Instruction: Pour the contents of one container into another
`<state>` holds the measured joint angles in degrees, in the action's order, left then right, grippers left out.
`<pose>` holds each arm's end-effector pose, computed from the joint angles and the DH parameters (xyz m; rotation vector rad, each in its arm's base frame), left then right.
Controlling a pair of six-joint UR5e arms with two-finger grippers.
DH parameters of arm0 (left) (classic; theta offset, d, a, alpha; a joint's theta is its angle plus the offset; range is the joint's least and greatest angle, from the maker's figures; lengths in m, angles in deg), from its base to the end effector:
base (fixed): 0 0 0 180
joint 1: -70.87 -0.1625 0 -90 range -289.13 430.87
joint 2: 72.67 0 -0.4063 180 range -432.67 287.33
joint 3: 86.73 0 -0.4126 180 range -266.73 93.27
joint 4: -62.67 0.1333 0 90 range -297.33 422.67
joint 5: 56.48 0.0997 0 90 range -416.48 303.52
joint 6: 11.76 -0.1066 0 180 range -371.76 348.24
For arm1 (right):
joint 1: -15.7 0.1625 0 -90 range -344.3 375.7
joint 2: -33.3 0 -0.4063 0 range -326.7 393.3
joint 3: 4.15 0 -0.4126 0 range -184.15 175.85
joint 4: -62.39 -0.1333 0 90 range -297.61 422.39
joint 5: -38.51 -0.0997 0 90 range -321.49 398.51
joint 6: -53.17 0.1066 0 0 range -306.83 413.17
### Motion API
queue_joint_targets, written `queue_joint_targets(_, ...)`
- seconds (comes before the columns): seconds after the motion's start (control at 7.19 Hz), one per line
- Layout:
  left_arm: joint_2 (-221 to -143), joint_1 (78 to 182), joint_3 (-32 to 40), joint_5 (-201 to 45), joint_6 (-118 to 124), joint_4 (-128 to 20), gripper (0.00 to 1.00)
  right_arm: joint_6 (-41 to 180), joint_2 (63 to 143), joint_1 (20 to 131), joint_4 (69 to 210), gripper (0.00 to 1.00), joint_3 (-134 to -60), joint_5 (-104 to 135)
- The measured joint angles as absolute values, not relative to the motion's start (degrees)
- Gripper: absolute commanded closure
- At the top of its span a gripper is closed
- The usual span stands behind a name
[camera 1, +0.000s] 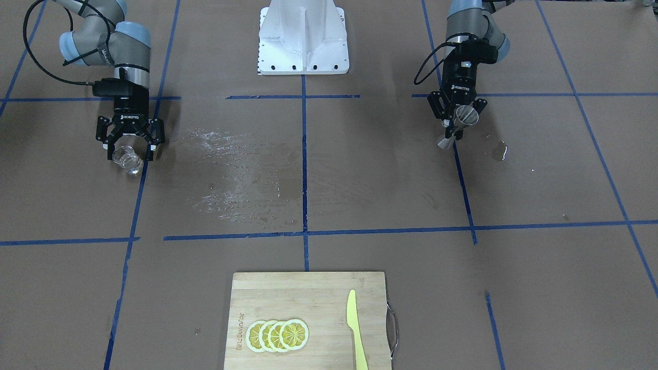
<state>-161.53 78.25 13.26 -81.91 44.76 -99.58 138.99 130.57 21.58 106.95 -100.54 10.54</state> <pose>0.4270 -0.2868 0.4138 1.2725 0.8303 -0.4297 -0.4415 -0.2741 0.5375 1.0839 -0.6068 0.4459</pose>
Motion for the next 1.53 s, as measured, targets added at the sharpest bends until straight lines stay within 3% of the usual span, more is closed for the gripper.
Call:
queue_joint_targets(0.28, -161.5, 78.2, 13.4, -81.9, 44.8, -99.6, 1.00, 138.5, 130.0, 22.5, 106.9, 0.08, -100.2, 9.8)
queue_joint_targets(0.42, -161.5, 78.2, 13.5, -81.9, 44.8, -99.6, 1.00, 138.2, 129.0, 23.0, 106.9, 0.16, -99.5, 9.4)
queue_joint_targets(1.25, -161.5, 78.2, 14.0, -81.9, 44.6, -99.6, 1.00, 135.2, 127.2, 24.2, 106.5, 0.90, -98.5, 6.5)
queue_joint_targets(1.53, -161.6, 78.2, 14.0, -81.9, 44.6, -99.7, 1.00, 133.0, 127.1, 25.6, 104.9, 0.91, -100.5, 4.5)
